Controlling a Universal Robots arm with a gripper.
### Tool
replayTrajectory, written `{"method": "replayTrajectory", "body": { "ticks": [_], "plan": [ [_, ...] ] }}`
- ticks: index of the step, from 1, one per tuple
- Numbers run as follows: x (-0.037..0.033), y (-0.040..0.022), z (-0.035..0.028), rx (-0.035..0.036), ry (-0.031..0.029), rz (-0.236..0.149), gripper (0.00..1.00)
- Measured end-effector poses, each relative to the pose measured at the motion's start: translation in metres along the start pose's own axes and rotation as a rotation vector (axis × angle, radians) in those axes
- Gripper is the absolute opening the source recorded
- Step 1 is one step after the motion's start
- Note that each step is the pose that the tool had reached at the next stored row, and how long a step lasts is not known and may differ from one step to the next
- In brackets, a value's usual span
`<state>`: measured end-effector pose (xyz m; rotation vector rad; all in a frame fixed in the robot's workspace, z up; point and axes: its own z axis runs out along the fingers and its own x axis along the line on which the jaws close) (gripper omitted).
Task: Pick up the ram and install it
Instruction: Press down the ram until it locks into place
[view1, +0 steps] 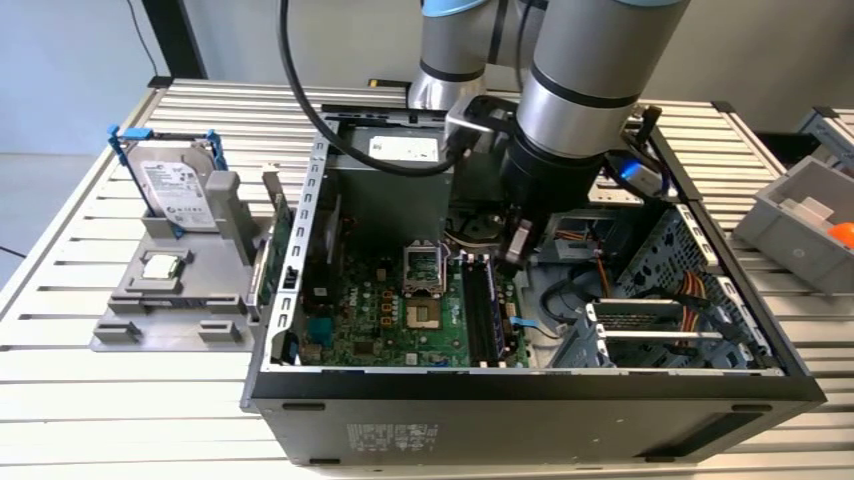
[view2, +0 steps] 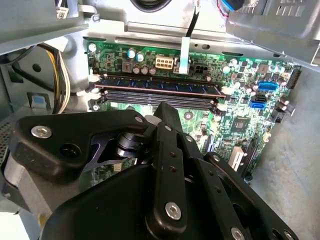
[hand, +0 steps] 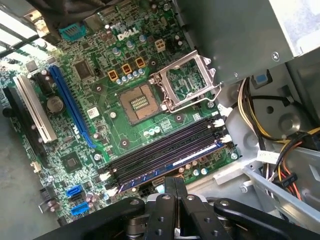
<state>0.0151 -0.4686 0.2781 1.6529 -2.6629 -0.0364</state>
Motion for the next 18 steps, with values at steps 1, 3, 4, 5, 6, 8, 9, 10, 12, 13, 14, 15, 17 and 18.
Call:
{"method": "replayTrajectory", "body": {
  "ticks": [1,3,4,5,6,8,9,10,12,13,14,15,17,18],
  "plan": [
    [-0.0001,0.0000,0.0001,-0.0003,0.0003,-0.006,0.00],
    [-0.0002,0.0001,0.0004,-0.0007,0.0009,-0.018,0.00],
    [-0.0002,0.0001,0.0007,-0.0008,0.0009,-0.024,0.00],
    [-0.0002,0.0001,0.0009,-0.0009,0.0011,-0.029,0.00],
    [-0.0002,0.0000,0.0010,-0.0009,0.0014,-0.034,0.00],
    [-0.0002,0.0001,0.0014,-0.0010,0.0016,-0.044,0.00],
    [-0.0002,0.0000,0.0016,-0.0011,0.0017,-0.049,0.00],
    [-0.0002,0.0000,0.0018,-0.0011,0.0018,-0.054,0.00],
    [-0.0002,0.0001,0.0021,-0.0012,0.0020,-0.063,0.00],
    [-0.0002,0.0001,0.0022,-0.0013,0.0021,-0.067,0.00],
    [-0.0002,0.0000,0.0023,-0.0014,0.0023,-0.072,0.00],
    [-0.0002,0.0000,0.0024,-0.0015,0.0024,-0.076,0.00],
    [-0.0002,0.0000,0.0024,-0.0016,0.0027,-0.085,0.00],
    [-0.0002,0.0000,0.0025,-0.0016,0.0027,-0.089,0.00]
  ]
}}
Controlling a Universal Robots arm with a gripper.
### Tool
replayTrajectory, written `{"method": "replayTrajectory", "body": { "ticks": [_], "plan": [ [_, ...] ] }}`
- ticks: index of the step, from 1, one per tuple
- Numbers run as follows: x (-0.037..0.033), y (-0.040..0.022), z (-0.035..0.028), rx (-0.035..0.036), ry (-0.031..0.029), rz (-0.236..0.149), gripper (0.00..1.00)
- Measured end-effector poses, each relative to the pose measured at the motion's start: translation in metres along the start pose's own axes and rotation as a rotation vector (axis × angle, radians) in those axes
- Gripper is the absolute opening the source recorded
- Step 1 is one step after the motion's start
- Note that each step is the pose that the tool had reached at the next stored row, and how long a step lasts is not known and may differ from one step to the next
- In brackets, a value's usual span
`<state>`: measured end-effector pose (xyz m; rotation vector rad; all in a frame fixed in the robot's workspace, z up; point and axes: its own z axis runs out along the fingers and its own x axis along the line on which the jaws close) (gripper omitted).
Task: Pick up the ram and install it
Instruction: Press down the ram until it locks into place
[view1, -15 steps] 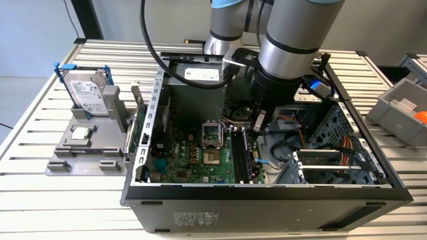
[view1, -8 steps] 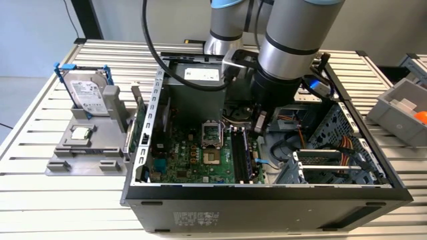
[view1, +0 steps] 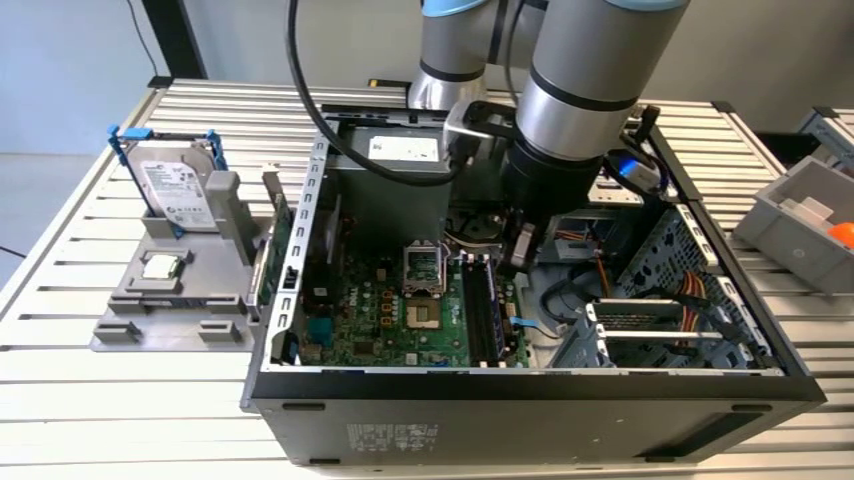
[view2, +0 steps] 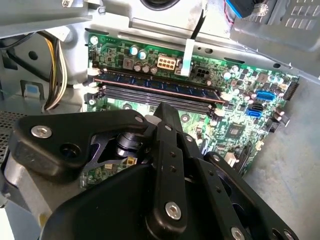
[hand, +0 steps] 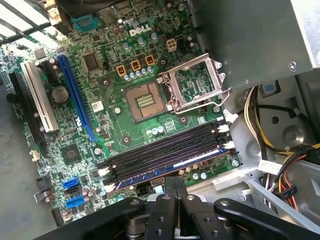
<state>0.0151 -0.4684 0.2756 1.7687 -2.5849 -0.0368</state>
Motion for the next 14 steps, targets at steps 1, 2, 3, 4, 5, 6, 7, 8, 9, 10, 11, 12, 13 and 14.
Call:
{"method": "replayTrajectory", "body": {
  "ticks": [1,2,3,4,5,6,7,8,9,10,11,12,13,14],
  "plan": [
    [0.0000,0.0000,0.0001,0.0000,0.0000,-0.004,0.00],
    [0.0000,0.0000,0.0001,0.0000,0.0002,-0.007,0.00],
    [0.0000,0.0000,0.0002,0.0000,0.0002,-0.010,0.00],
    [0.0000,0.0000,0.0001,0.0000,0.0003,-0.012,0.00],
    [0.0000,0.0000,0.0002,-0.0001,0.0004,-0.014,0.00],
    [0.0000,0.0000,0.0002,-0.0001,0.0004,-0.014,0.00],
    [0.0000,0.0000,0.0002,-0.0001,0.0003,-0.015,0.00],
    [0.0000,0.0000,0.0002,-0.0001,0.0004,-0.017,0.00],
    [-0.0001,0.0000,0.0003,-0.0002,0.0006,-0.026,0.00],
    [-0.0002,0.0000,0.0011,-0.0003,0.0005,-0.040,0.00],
    [-0.0001,0.0000,0.0018,-0.0004,0.0008,-0.054,0.00],
    [-0.0002,0.0000,0.0025,-0.0004,0.0014,-0.068,0.00],
    [-0.0002,0.0000,0.0031,-0.0007,0.0014,-0.083,0.00],
    [-0.0001,0.0000,0.0035,-0.0011,0.0011,-0.101,0.00]
  ]
}}
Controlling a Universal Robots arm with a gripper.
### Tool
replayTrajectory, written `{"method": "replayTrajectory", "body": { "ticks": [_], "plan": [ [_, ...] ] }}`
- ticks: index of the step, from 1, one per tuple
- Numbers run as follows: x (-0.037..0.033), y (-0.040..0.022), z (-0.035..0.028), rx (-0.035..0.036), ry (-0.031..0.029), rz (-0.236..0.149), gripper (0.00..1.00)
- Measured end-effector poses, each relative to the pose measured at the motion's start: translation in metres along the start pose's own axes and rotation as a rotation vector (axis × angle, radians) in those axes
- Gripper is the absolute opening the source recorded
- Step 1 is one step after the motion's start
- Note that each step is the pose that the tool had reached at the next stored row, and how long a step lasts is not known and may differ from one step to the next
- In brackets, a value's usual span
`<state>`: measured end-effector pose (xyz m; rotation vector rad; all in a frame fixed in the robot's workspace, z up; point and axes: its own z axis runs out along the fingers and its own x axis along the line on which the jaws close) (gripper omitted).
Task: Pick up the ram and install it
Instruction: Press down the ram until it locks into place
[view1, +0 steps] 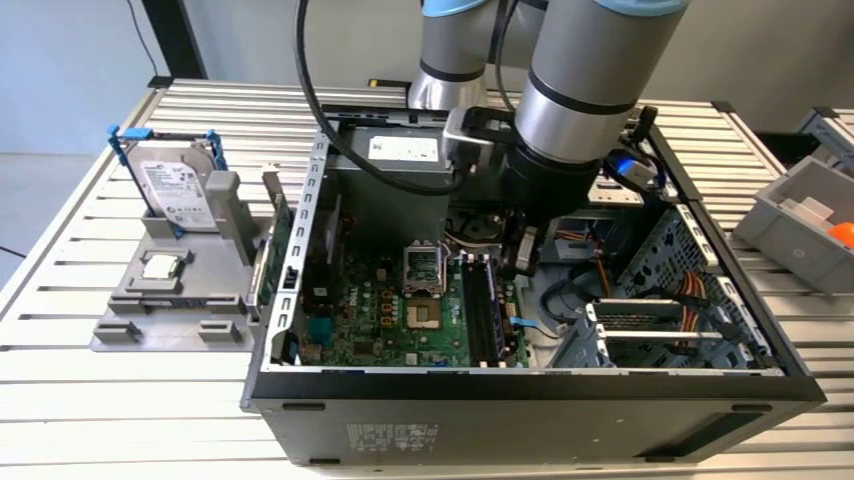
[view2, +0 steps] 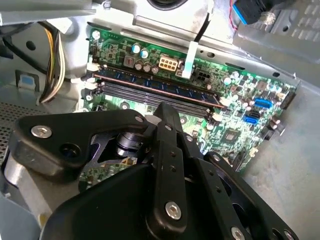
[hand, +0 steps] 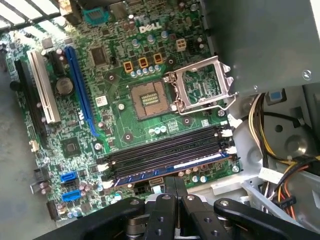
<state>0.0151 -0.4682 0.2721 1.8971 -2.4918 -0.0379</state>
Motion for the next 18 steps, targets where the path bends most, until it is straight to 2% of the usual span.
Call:
{"method": "replayTrajectory", "body": {
  "ticks": [4,9,14,18],
  "plan": [
    [0.0001,-0.0001,0.0018,-0.0018,-0.0029,-0.070,0.00],
    [-0.0003,-0.0004,0.0037,-0.0046,-0.0081,-0.130,0.00],
    [-0.0007,-0.0011,0.0041,-0.0056,-0.0079,-0.167,0.00],
    [-0.0010,-0.0019,0.0041,-0.0057,-0.0078,-0.172,0.00]
  ]
}}
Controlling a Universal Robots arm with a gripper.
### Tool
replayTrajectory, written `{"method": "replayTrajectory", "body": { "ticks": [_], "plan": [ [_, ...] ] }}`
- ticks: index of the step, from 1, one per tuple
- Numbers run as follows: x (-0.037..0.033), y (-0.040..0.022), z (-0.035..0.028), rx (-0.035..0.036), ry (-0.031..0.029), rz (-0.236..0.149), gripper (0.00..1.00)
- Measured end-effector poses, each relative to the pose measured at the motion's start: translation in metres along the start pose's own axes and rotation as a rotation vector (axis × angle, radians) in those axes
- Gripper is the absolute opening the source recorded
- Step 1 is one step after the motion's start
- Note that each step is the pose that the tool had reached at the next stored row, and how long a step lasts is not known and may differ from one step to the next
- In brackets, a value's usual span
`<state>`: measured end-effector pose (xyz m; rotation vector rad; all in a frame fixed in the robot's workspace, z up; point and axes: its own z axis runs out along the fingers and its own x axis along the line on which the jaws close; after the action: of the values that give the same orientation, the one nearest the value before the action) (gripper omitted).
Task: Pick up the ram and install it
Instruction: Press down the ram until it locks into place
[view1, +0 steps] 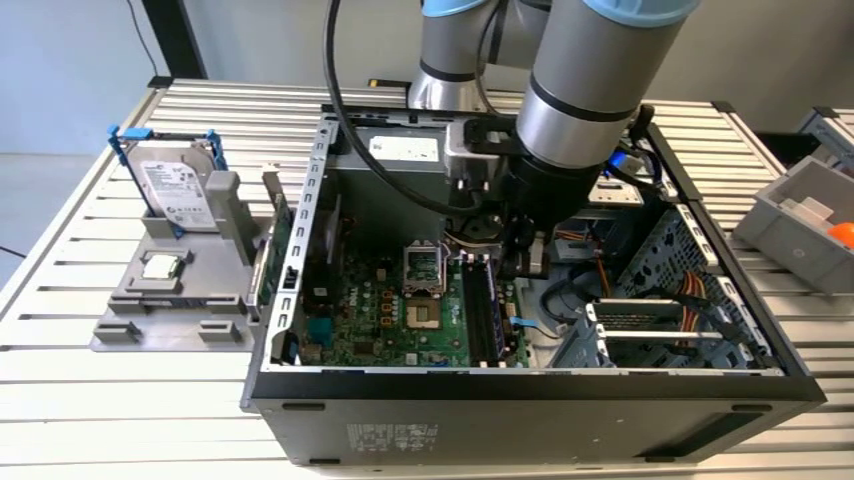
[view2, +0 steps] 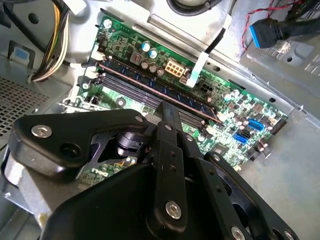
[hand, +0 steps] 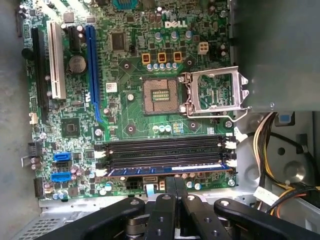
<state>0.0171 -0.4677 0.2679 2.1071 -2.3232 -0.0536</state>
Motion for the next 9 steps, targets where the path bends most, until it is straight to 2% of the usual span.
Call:
{"method": "replayTrajectory", "body": {
  "ticks": [5,9],
  "plan": [
    [0.0000,-0.0001,0.0000,0.0000,0.0000,0.000,0.00],
    [-0.0001,-0.0009,0.0029,-0.0002,-0.0015,-0.001,0.00]
  ]
}}
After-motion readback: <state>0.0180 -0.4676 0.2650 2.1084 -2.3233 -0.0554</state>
